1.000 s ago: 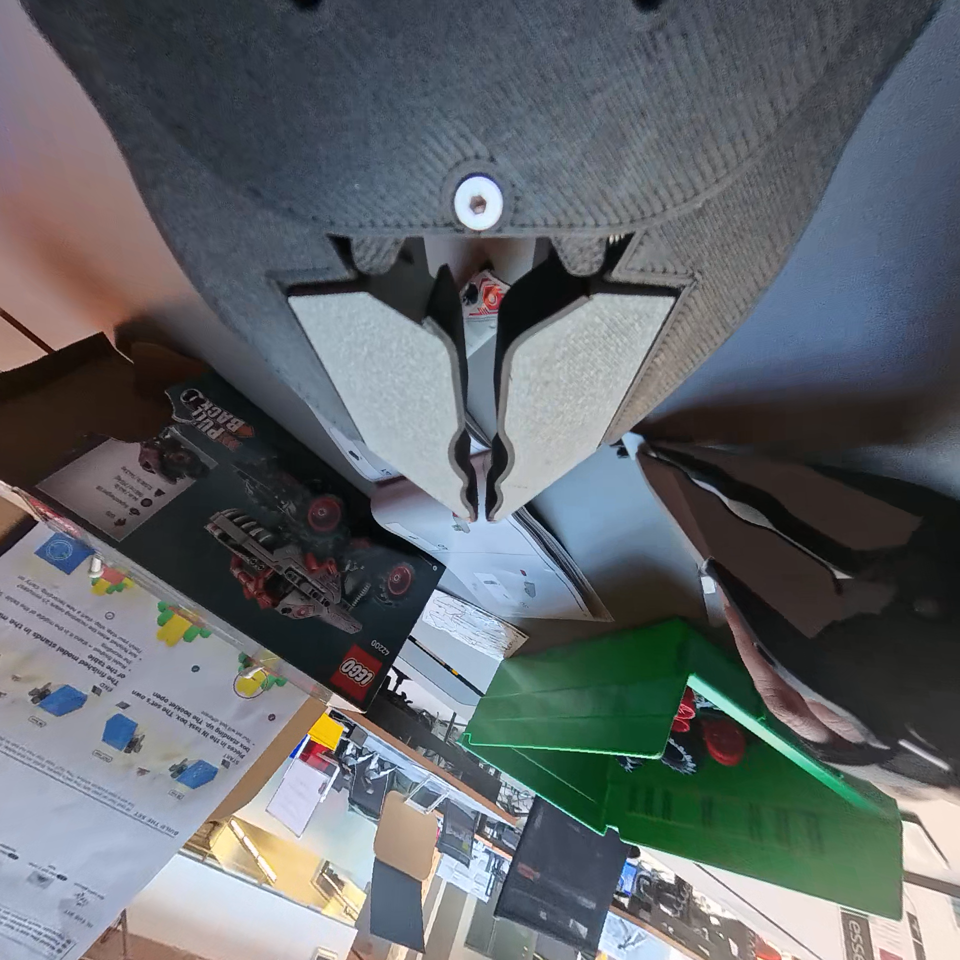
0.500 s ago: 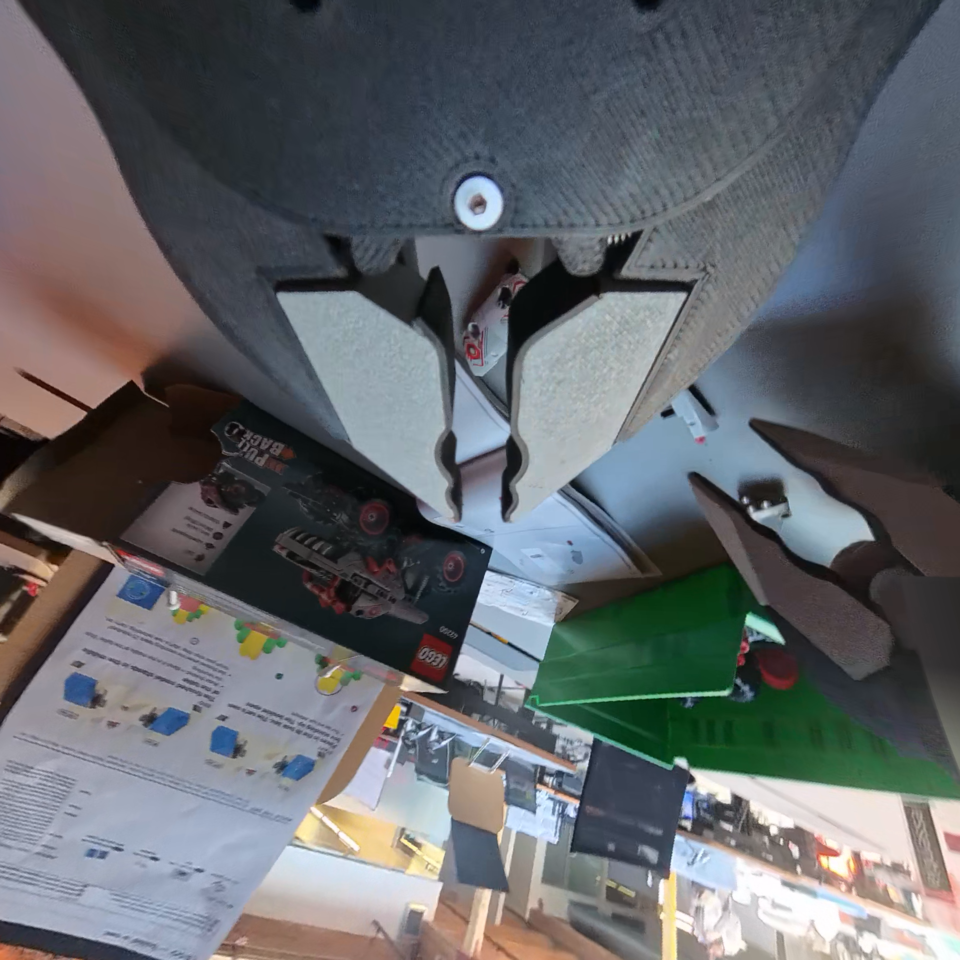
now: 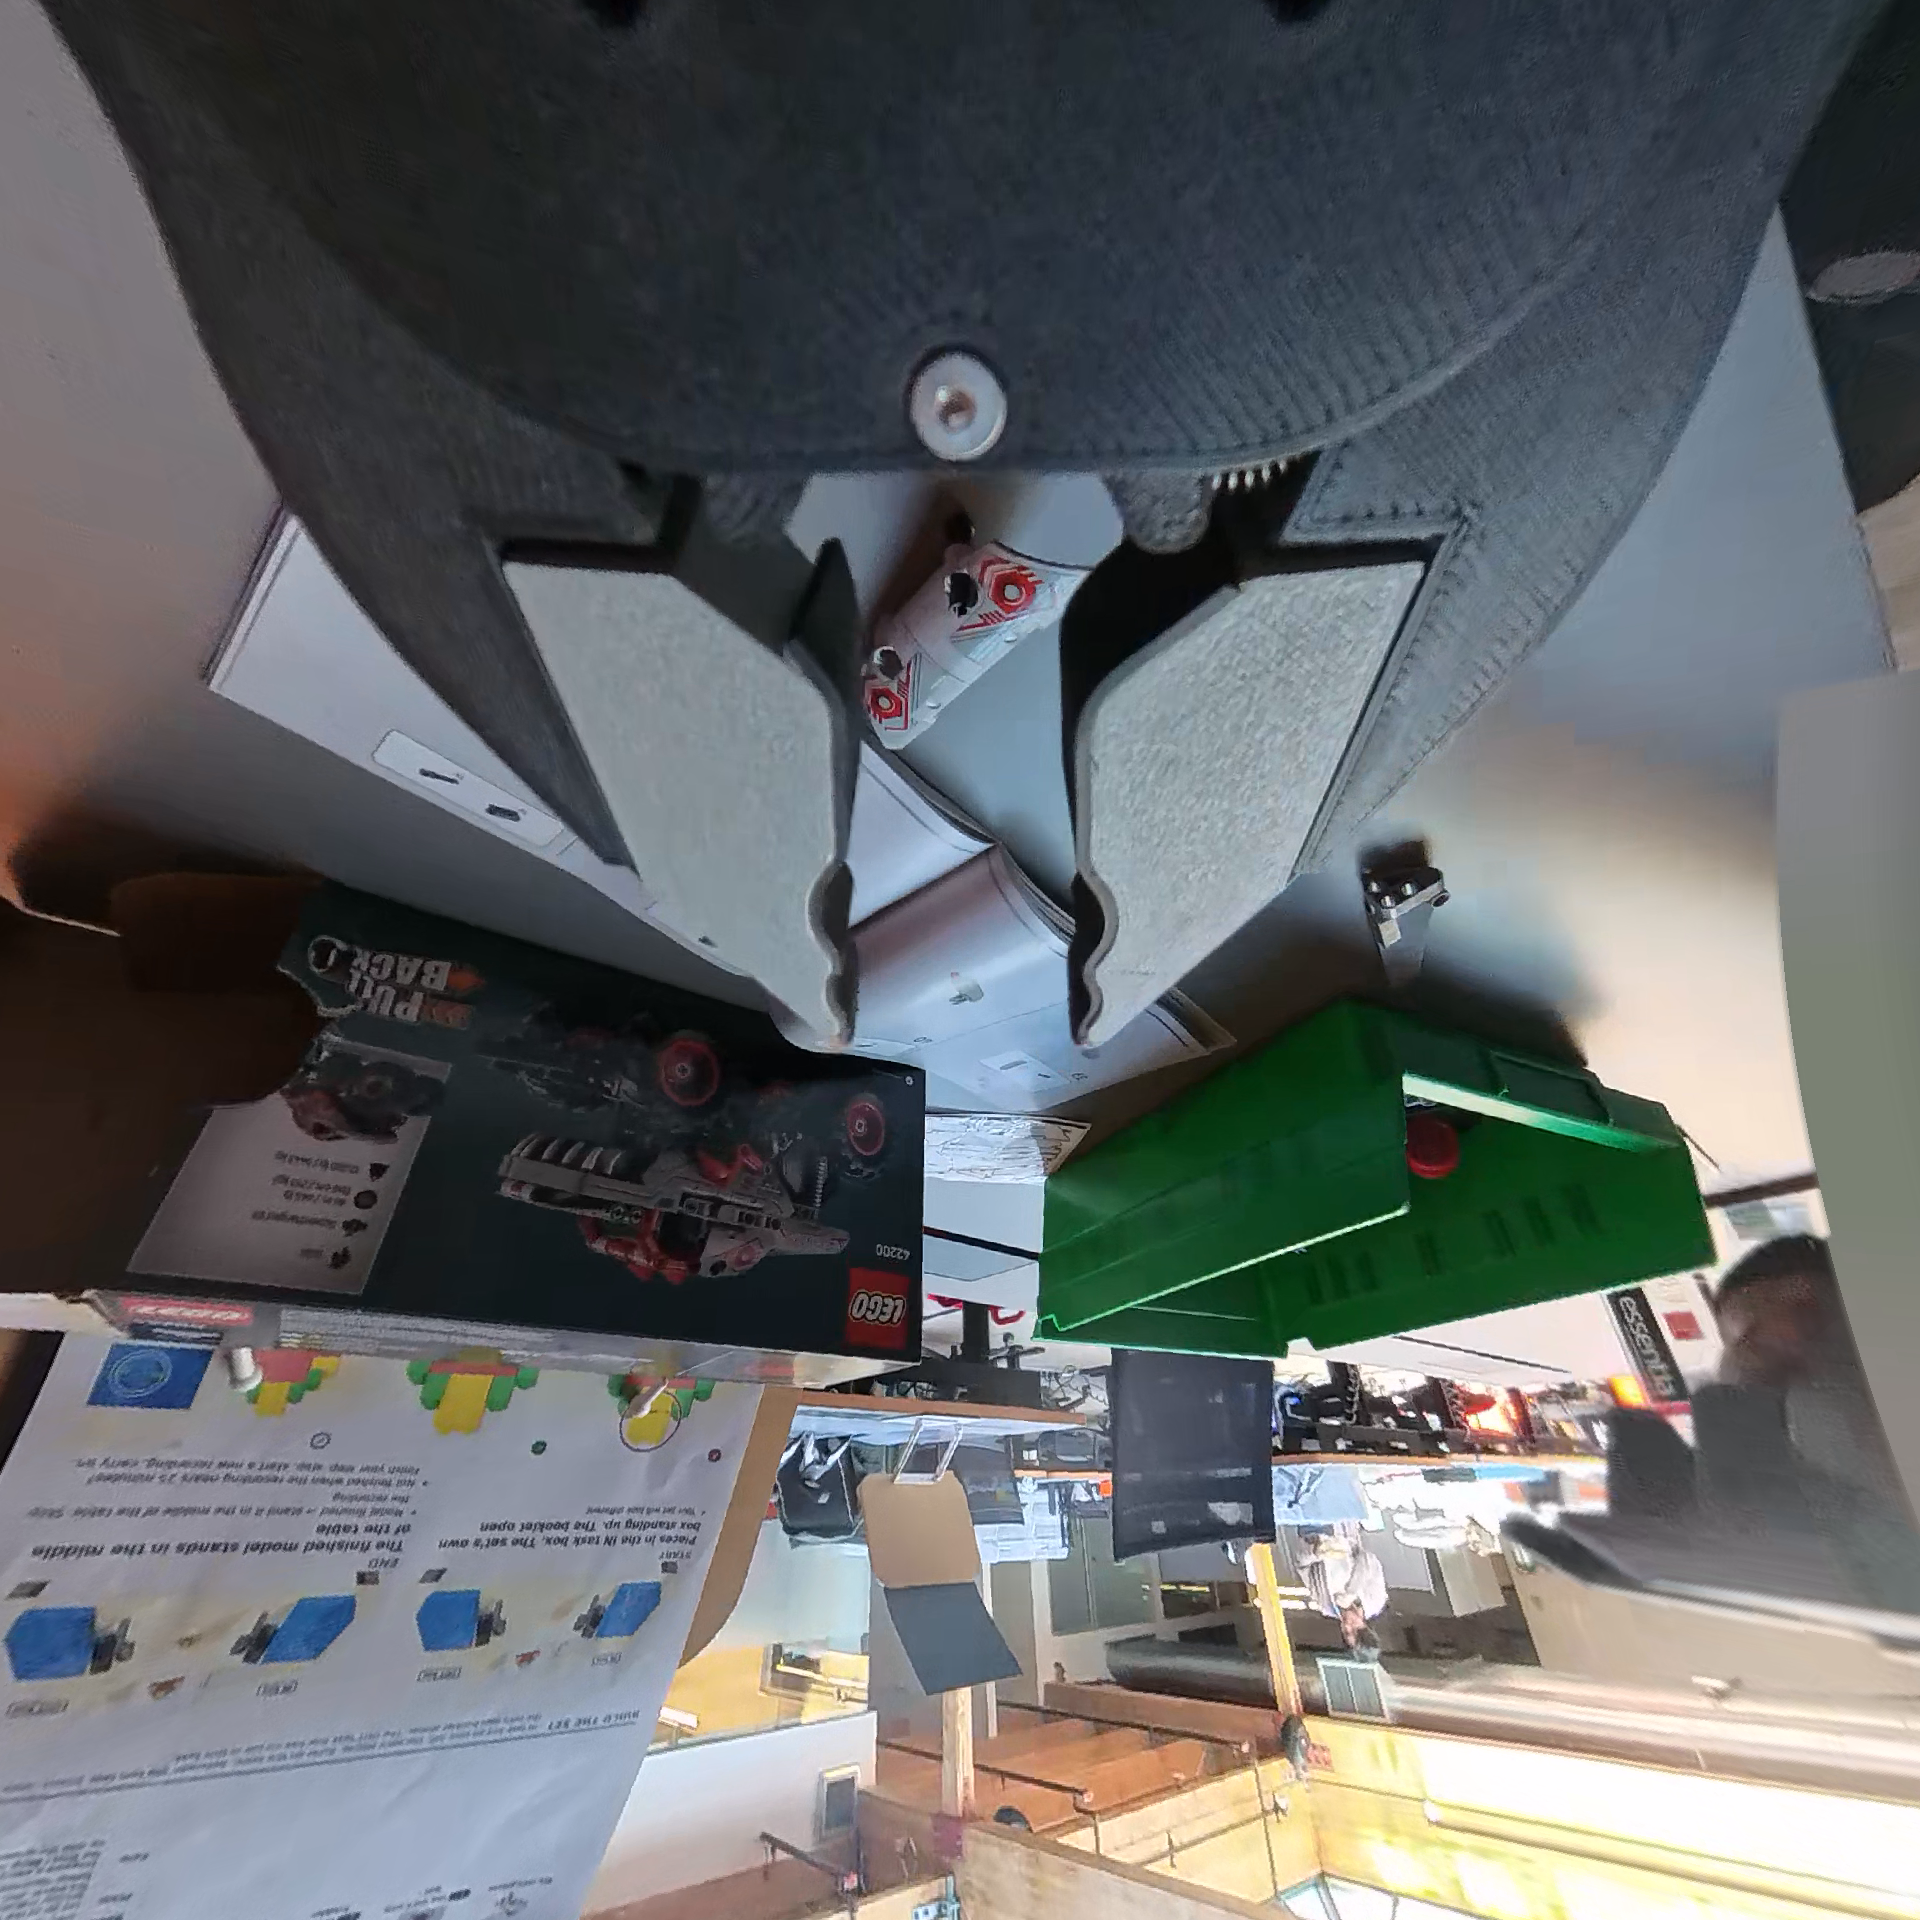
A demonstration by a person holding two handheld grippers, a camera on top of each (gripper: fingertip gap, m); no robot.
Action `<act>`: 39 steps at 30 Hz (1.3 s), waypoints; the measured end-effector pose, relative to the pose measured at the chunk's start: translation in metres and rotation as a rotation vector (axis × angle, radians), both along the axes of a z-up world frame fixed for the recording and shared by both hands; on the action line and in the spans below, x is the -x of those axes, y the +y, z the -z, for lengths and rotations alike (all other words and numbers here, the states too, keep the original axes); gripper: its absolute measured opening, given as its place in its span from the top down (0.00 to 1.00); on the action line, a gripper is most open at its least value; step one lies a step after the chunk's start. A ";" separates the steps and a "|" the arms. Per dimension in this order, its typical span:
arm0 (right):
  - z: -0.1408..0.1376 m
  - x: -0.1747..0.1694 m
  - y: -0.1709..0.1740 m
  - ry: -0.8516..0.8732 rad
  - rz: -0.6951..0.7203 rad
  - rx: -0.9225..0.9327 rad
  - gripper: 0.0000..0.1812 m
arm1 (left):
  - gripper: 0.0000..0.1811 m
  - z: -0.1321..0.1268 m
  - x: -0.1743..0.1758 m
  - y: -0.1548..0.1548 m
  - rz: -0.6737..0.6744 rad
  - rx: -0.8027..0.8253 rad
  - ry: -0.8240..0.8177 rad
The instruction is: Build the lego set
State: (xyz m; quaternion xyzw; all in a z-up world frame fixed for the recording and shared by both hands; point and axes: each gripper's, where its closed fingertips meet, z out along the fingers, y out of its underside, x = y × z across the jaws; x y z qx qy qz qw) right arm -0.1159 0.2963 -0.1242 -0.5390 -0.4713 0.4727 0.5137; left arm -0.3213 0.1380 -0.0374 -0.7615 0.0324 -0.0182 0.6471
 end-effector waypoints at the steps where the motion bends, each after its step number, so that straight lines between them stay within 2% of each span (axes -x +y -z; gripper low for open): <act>1: 0.002 0.000 0.003 -0.014 0.007 -0.005 0.79 | 0.86 -0.003 0.010 -0.003 0.001 0.001 -0.018; 6: 0.019 -0.007 0.030 -0.148 0.109 -0.091 0.78 | 0.87 0.009 0.070 -0.013 -0.095 0.084 -0.074; 9: 0.022 -0.016 0.048 -0.180 0.169 -0.115 0.76 | 0.87 0.022 0.092 -0.015 -0.117 0.174 -0.084; 15: 0.008 -0.015 0.079 -0.202 0.229 -0.140 0.77 | 0.92 0.027 0.118 -0.001 -0.106 0.345 0.060; 20: -0.012 0.020 0.091 -0.199 0.166 -0.160 0.76 | 0.94 0.036 0.140 0.017 -0.048 0.535 0.143; 26: -0.014 0.054 0.097 -0.207 0.109 -0.180 0.75 | 0.93 0.076 0.157 0.025 0.021 0.796 0.165; 29: -0.017 0.063 0.098 -0.221 0.104 -0.206 0.75 | 0.97 0.092 0.156 0.033 0.087 0.833 0.183; 35: -0.027 0.082 0.098 -0.188 0.063 -0.215 0.74 | 0.94 0.114 0.158 0.033 0.146 0.940 0.134; 39: -0.019 0.081 0.102 -0.184 0.065 -0.215 0.75 | 0.93 0.128 0.177 0.029 0.088 1.004 0.152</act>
